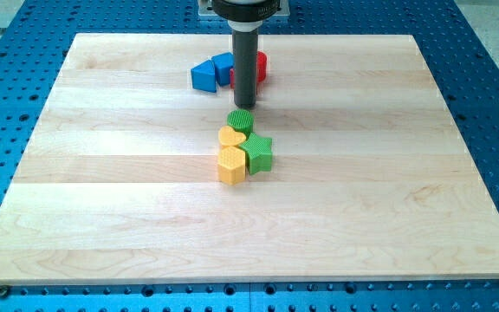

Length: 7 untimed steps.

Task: Place your arm diagonally top left to the green circle

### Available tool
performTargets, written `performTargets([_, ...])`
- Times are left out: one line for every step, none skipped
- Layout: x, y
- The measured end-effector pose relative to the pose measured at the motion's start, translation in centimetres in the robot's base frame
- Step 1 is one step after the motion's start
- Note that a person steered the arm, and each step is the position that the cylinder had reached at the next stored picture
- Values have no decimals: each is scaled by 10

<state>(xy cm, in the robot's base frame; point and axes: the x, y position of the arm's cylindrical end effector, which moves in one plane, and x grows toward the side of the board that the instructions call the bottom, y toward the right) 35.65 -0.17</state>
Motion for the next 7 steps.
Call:
performTargets([0, 0])
performTargets([0, -1])
performTargets([0, -2])
performTargets([0, -2])
performTargets([24, -11])
performTargets([29, -7])
performTargets([21, -2])
